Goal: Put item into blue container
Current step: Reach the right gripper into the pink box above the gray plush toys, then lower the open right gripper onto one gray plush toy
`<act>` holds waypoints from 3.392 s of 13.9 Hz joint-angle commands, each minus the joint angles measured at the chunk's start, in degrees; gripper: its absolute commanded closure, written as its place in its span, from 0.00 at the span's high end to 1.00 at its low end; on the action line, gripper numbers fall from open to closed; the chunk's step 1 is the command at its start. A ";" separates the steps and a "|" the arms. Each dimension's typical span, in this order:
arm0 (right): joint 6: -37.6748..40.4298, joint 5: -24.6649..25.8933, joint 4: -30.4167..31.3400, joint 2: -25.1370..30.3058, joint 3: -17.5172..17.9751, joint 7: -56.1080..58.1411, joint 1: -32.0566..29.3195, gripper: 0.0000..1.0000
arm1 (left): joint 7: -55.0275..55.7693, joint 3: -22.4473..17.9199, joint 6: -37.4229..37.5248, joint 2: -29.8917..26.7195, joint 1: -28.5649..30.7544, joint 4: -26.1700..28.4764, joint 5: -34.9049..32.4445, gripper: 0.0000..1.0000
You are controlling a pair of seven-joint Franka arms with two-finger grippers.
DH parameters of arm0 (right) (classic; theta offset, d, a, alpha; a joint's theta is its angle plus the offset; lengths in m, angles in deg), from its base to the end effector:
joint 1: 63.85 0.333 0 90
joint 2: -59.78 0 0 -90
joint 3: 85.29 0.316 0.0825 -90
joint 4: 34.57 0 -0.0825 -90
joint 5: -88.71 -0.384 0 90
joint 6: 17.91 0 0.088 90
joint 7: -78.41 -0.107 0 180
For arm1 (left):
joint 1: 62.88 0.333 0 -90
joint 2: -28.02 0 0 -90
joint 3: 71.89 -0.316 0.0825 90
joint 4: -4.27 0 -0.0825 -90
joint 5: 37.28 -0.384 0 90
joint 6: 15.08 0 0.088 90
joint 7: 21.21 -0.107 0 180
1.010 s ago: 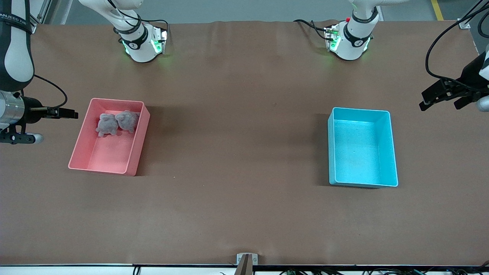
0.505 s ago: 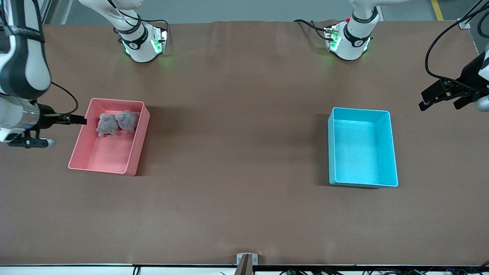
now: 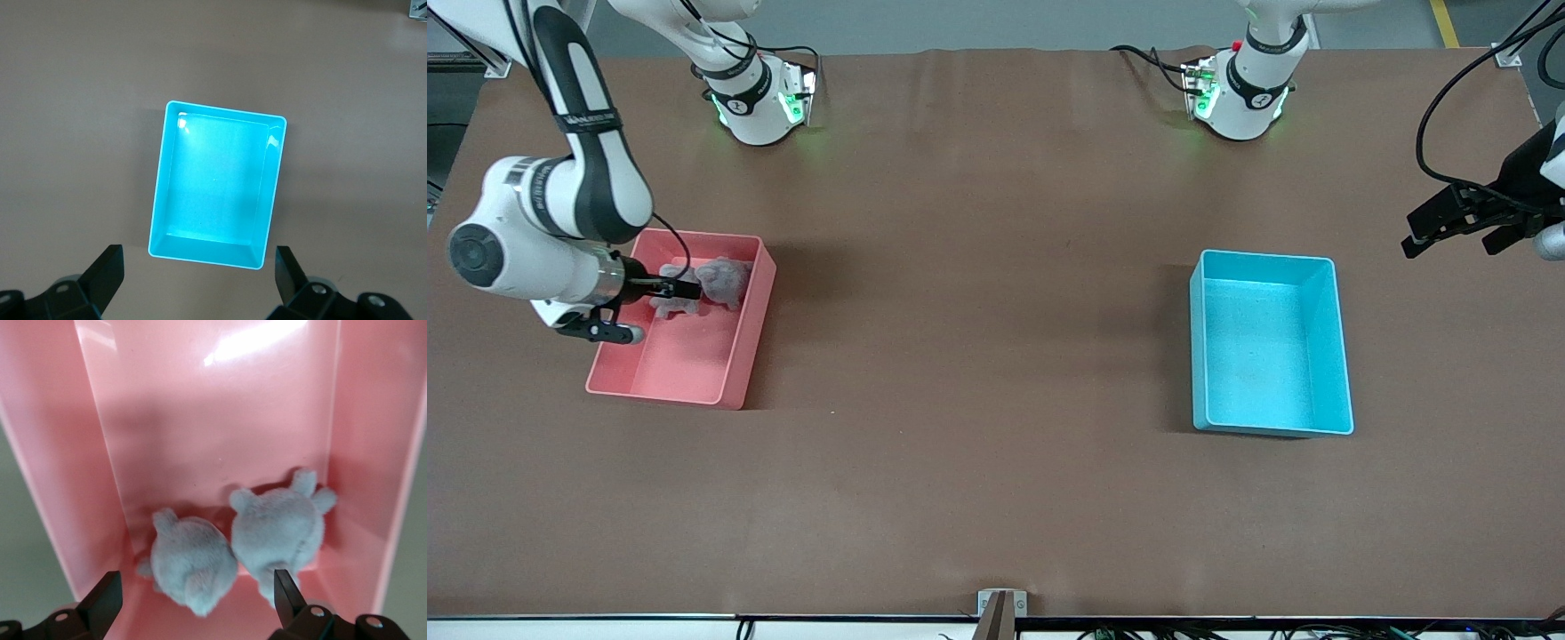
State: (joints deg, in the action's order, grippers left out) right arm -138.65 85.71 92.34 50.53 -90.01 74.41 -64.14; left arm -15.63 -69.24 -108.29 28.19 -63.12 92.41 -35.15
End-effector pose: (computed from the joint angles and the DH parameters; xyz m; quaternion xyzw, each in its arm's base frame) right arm 0.5124 -0.0425 0.2855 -0.9864 0.0944 0.1336 0.0151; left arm 0.5607 -0.0321 0.6435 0.9986 0.0237 0.0412 0.0218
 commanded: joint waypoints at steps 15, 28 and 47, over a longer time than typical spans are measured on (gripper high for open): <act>-5.38 -1.04 5.90 1.34 -0.11 -9.19 3.63 1.00 | -0.05 -0.01 0.13 0.27 -0.38 -0.77 -0.72 1.00; -15.67 -2.97 13.19 -2.34 -0.02 -9.27 3.37 1.00 | -0.05 -0.01 0.13 0.27 -0.38 -0.77 -0.72 1.00; -15.67 -3.15 12.93 -3.67 -0.02 -9.27 3.45 0.94 | -0.05 -0.01 0.13 0.27 -0.38 -0.77 -0.72 1.00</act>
State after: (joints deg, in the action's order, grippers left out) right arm -153.74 83.85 104.80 46.97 -90.34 65.39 -60.53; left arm -15.63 -69.22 -108.29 28.19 -63.22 92.41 -35.15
